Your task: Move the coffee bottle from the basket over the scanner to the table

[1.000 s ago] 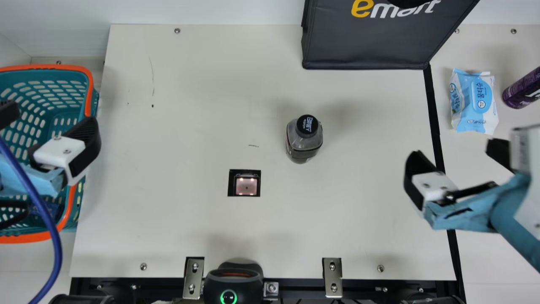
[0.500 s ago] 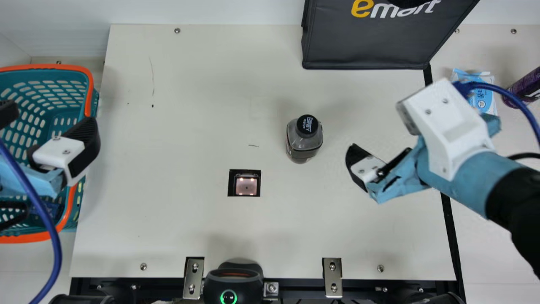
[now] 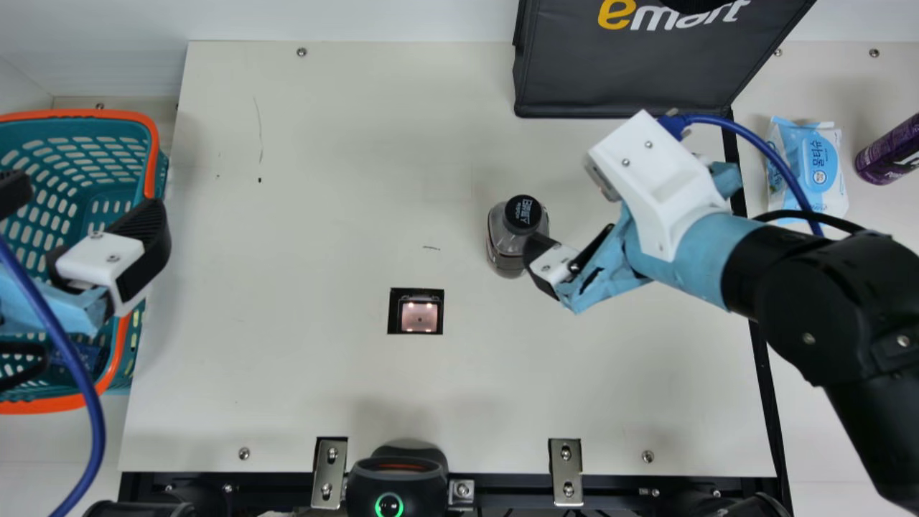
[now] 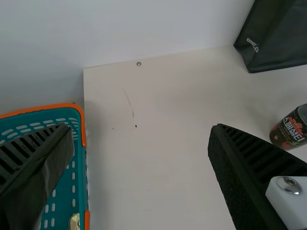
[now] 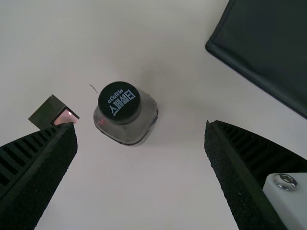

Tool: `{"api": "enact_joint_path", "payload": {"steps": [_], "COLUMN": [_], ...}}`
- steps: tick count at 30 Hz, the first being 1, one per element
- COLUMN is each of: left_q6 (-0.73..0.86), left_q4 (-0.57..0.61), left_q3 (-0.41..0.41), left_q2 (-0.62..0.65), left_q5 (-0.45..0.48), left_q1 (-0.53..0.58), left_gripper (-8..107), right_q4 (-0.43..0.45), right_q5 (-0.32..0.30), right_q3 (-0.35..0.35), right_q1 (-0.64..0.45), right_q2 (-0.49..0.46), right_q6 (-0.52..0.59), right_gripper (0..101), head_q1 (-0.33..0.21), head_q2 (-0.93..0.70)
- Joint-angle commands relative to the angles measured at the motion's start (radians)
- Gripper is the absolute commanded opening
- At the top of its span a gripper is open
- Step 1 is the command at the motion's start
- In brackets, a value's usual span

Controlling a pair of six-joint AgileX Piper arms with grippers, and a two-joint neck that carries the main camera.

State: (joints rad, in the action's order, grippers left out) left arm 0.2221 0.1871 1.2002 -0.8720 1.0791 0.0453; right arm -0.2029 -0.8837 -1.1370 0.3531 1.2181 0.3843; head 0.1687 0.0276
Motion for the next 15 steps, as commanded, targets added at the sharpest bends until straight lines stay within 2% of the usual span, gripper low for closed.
{"api": "enact_joint_path", "payload": {"steps": [1, 15], "left_q6": [0.000, 0.000], "left_q4": [0.000, 0.000], "left_q3": [0.000, 0.000], "left_q2": [0.000, 0.000], "left_q5": [0.000, 0.000], "left_q1": [0.000, 0.000], "left_gripper": [90, 90], "right_q4": [0.000, 0.026], "right_q5": [0.023, 0.195], "right_q3": [0.003, 0.062], "right_q1": [0.015, 0.127], "right_q2": [0.017, 0.134], "right_q6": [-0.017, -0.161], "right_gripper": [95, 95], "head_q1": [-0.030, -0.030], "head_q2": [0.000, 0.000]}}
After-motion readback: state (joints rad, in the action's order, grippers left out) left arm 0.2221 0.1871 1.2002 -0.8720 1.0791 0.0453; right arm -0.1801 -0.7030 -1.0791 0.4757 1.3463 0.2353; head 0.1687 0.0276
